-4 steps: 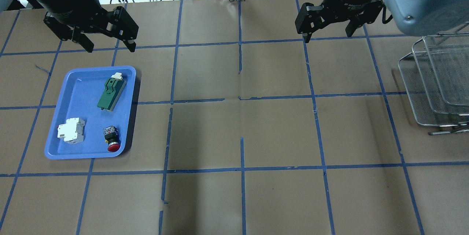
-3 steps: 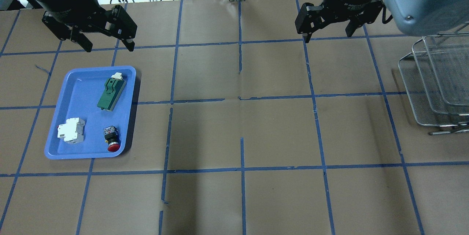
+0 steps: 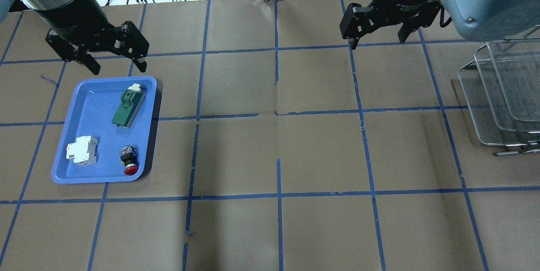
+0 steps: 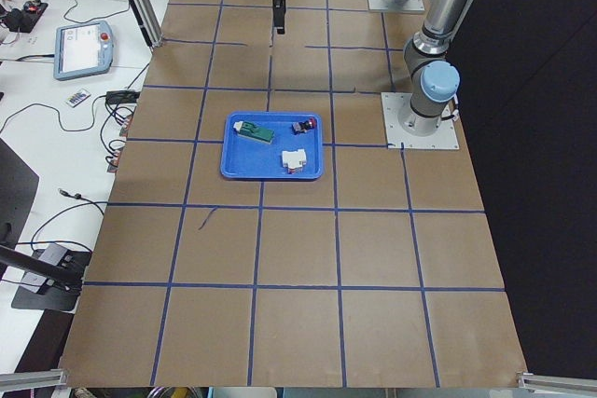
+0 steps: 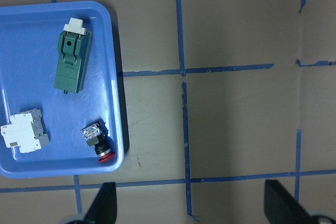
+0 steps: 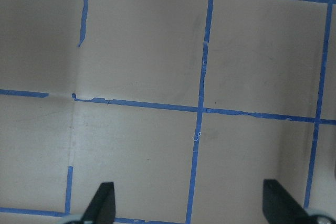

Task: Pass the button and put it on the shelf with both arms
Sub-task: 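Move the left gripper down toward the blue tray, then lower the left gripper onto the red push button and close it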

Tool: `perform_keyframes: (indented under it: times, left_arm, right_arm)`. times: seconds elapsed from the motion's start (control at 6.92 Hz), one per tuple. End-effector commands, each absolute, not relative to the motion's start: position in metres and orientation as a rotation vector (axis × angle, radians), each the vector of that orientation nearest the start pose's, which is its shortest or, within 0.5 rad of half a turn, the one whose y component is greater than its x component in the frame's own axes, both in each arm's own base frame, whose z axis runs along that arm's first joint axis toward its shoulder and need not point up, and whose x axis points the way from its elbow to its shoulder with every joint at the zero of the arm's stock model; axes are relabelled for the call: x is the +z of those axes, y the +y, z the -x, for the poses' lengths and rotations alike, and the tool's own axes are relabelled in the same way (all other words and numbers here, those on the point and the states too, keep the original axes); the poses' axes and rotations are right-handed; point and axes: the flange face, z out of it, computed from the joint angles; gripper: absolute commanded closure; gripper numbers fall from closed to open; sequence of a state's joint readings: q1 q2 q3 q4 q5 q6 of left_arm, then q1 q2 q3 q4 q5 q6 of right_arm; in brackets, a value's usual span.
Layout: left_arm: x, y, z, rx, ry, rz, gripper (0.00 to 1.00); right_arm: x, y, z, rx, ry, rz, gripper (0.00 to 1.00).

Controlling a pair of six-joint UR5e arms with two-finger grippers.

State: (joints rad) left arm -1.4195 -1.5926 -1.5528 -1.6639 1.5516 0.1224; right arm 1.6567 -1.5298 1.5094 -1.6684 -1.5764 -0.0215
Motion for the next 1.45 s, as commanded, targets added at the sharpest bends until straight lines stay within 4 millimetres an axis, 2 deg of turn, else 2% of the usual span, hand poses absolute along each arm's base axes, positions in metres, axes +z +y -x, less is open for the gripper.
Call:
perform_keyframes:
  times: [0.0,0.14,0.29,0.43,0.58,0.87,1.01,1.3]
  left_arm:
    - [0.400,-0.501,-0.026,0.297,3.183,0.264,0.00]
    - [0.354,-0.504,-0.054,0.273,3.183,0.308,0.00]
    - [0.301,-0.494,-0.065,0.272,3.192,0.288,0.00]
    - [0.259,-0.489,-0.070,0.169,3.178,0.261,0.00]
    - [0.233,-0.483,-0.068,0.168,3.179,0.263,0.00]
    - [0.208,-0.480,-0.070,0.254,3.164,0.273,0.00]
    - [0.202,-0.482,-0.071,0.255,3.164,0.271,0.00]
    - [0.188,-0.485,-0.073,0.248,3.163,0.261,0.00]
  right_arm:
    - [0.507,-0.508,-0.177,-0.183,3.133,0.168,0.00]
    - [0.508,-0.507,-0.177,-0.188,3.131,0.168,0.00]
    - [0.508,-0.507,-0.177,-0.183,3.131,0.168,0.00]
    - [0.508,-0.506,-0.177,-0.185,3.131,0.168,0.00]
    - [0.508,-0.507,-0.177,-0.185,3.131,0.168,0.00]
    - [0.508,-0.510,-0.169,-0.184,3.144,0.194,0.00]
    - [0.509,-0.510,-0.168,-0.184,3.146,0.247,0.00]
    - [0.511,-0.513,-0.155,-0.191,3.148,0.211,0.00]
